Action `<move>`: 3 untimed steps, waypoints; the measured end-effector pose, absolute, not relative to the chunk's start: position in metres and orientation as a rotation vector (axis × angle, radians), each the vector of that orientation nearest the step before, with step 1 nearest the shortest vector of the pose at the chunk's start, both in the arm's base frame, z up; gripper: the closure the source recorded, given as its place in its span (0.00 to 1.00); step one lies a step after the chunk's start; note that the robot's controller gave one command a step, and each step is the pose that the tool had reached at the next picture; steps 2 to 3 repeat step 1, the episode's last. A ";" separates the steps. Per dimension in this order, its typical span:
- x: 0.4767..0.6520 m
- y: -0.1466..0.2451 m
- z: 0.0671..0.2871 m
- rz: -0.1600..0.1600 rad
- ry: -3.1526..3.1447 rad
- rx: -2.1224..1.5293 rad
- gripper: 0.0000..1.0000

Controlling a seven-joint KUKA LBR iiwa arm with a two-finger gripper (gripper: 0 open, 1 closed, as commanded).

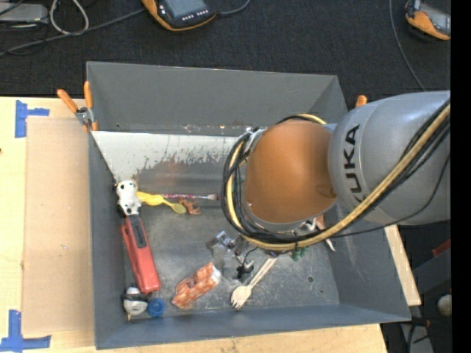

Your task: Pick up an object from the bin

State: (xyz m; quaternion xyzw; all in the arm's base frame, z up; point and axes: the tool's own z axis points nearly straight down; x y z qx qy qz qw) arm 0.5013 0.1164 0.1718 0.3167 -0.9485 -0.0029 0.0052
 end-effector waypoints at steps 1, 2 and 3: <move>0.501 0.117 0.203 -0.010 -2.969 0.990 1.00; 0.501 0.117 0.203 -0.010 -2.969 0.990 1.00; 0.501 0.117 0.203 -0.010 -2.969 0.990 1.00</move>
Offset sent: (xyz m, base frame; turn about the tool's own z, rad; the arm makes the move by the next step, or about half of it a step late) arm 0.0004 0.0003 0.0361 0.0005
